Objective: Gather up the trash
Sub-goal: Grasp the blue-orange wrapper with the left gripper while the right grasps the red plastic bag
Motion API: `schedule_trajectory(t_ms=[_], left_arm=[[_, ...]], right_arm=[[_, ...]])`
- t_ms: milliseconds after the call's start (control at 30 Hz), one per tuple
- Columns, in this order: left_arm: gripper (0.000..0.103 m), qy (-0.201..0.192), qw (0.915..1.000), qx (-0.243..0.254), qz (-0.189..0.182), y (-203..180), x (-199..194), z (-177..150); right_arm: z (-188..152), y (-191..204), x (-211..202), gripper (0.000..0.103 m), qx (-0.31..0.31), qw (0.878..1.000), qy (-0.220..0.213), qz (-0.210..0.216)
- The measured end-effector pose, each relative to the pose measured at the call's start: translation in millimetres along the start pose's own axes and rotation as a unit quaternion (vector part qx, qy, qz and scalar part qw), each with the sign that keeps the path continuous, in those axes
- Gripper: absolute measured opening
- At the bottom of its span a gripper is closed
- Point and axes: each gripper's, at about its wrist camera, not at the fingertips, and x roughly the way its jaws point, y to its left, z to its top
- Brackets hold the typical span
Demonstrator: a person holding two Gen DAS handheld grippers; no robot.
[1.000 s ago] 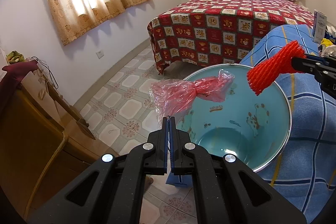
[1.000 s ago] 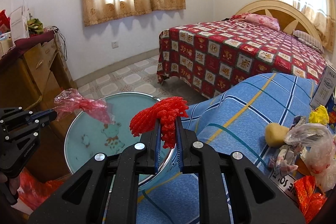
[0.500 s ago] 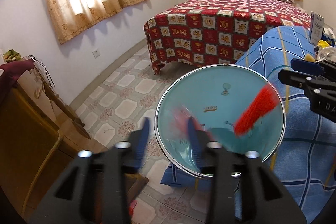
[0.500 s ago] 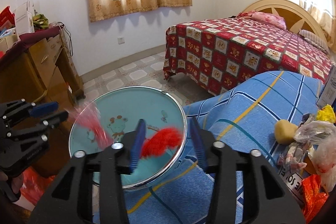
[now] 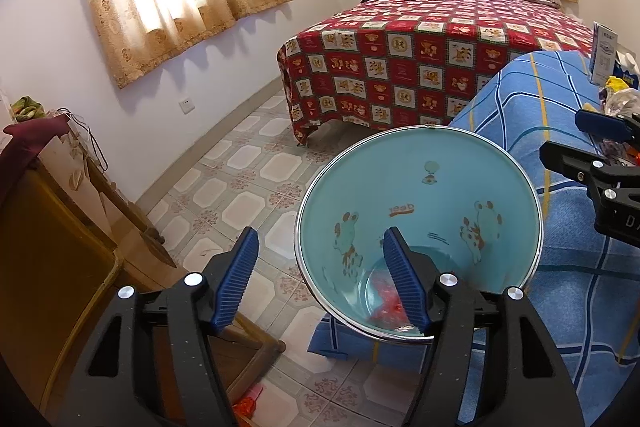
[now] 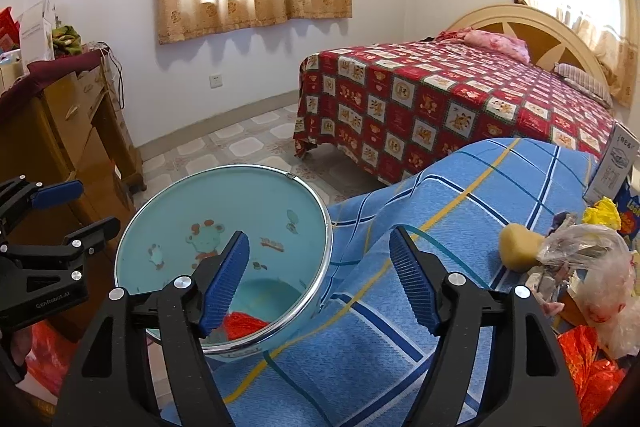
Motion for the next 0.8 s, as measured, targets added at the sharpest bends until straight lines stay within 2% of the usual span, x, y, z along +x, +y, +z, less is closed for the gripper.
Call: schedule_trajectory(t_ms=[267,467,667,800], left_arm=[[0.07,0.003,1.0,0.003,-0.002,0,0,0],[0.074,0.005,0.9997,0.018,-0.017,-18,-2,-1],[0.074,0.002,0.9964,0.059,-0.061,-70,-13,-2],[0.074,-0.011,0.9915,0.087,-0.096,-114,-27,2]], right_arm=[[-4,-2,-7,0.074,0.0,1.0,-0.004,-0.01],[-19,-19,-42,0.078,0.002,0.999,-0.013,-0.036],[-50,-73,-105,0.081,0.039,0.994,-0.032,-0.1],[-81,-123,-152,0.082,0.085,0.982,-0.041,-0.167]])
